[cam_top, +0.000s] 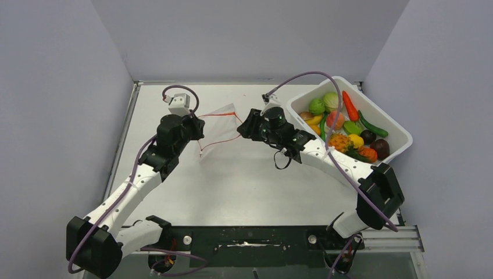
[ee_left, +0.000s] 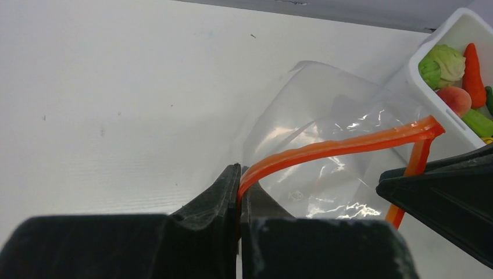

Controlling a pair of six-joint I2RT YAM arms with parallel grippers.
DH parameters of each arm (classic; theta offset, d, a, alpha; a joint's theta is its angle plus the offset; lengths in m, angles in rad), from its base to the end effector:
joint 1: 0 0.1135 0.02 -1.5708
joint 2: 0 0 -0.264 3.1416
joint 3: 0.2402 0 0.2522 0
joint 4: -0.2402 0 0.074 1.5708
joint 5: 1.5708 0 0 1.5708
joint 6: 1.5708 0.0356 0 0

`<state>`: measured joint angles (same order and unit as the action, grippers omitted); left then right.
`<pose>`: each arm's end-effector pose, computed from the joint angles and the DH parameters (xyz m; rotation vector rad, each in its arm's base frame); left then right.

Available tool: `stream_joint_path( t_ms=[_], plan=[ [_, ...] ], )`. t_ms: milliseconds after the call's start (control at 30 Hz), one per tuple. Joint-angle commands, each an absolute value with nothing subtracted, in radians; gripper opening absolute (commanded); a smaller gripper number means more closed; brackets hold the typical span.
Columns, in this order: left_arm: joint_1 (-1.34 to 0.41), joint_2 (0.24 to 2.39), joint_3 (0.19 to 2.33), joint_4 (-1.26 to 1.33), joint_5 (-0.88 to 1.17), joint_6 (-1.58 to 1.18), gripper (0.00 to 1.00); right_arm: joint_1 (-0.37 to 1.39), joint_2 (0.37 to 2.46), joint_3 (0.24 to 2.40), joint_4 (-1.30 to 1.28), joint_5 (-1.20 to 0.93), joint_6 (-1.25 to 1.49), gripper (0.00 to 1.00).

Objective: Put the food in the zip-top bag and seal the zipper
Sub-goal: Open the zipper of the food storage bag.

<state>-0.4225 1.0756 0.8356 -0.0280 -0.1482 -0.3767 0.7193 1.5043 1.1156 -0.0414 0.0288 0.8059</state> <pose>0.2320 -0.0986 0.3169 -0.0624 1.8557 -0.4231 0.2651 0.2308 0.2939 0.1119 2.1275 0.9218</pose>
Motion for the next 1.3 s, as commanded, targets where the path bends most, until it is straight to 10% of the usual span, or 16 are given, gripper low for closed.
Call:
stream_joint_path(
  t_ms=[0, 467, 600, 767, 1267],
  plan=[
    [-0.418, 1.088, 0.843, 0.02, -0.124, -0.429, 0.0, 0.712, 1.463, 1.202, -0.046, -0.005, 0.767, 0.4],
    [-0.432, 1.12, 0.848, 0.087, -0.15, -0.423, 0.0, 0.766, 1.415, 1.272, -0.028, -0.061, 0.849, 0.53],
    [-0.436, 1.124, 0.867, 0.077, -0.2, -0.392, 0.0, 0.793, 1.446, 1.295, 0.053, -0.073, 0.874, 0.41],
    [-0.438, 1.112, 0.866, 0.101, -0.195, -0.365, 0.0, 0.828, 1.541, 1.359, 0.142, -0.002, 0.862, 0.01],
    [-0.457, 1.003, 0.98, -0.03, -0.252, -0.375, 0.0, 0.872, 1.843, 1.549, -0.028, 0.317, 0.753, 0.0]
  ],
)
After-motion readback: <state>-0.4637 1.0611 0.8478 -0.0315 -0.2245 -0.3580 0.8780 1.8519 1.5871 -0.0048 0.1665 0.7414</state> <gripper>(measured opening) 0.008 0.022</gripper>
